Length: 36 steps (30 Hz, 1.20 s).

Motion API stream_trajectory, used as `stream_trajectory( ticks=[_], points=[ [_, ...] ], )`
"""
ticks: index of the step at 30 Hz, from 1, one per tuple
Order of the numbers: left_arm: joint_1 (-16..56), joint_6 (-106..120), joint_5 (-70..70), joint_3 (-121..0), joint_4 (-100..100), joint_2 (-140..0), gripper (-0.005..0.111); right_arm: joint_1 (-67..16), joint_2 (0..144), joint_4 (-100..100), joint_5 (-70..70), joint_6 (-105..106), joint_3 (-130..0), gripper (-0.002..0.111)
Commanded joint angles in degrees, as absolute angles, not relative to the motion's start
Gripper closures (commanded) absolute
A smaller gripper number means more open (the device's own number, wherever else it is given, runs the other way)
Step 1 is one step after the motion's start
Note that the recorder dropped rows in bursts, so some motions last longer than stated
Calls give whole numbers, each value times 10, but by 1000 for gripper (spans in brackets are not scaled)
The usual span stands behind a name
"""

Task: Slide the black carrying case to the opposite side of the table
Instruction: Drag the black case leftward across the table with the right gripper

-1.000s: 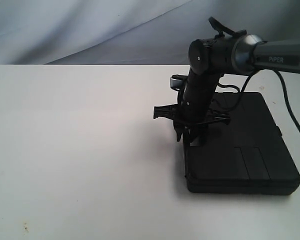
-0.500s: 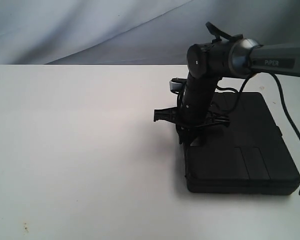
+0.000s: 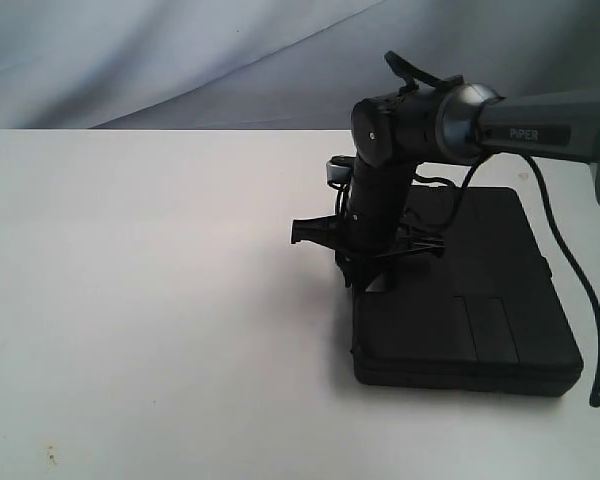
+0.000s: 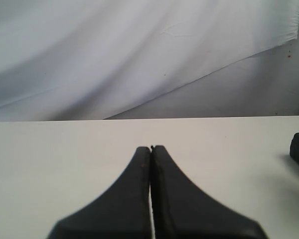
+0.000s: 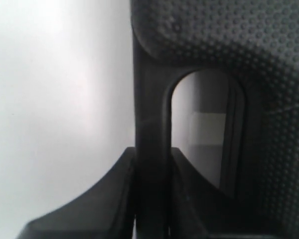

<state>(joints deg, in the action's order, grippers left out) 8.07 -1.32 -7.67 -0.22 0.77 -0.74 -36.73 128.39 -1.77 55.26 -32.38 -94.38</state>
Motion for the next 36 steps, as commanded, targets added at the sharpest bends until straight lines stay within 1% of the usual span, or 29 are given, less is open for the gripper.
stream_trajectory(
  ticks=[1, 17, 24, 36],
  points=[
    [79, -14, -75, 0, 7, -4, 107, -376, 1283, -31, 541, -348, -947, 108],
    [79, -14, -75, 0, 7, -4, 107, -398, 1283, -39, 501, -378, -947, 108],
    [79, -14, -75, 0, 7, -4, 107, -414, 1283, -42, 444, -378, -947, 108],
    [79, -14, -75, 0, 7, -4, 107, -429, 1283, -59, 392, -364, -947, 108]
  ],
)
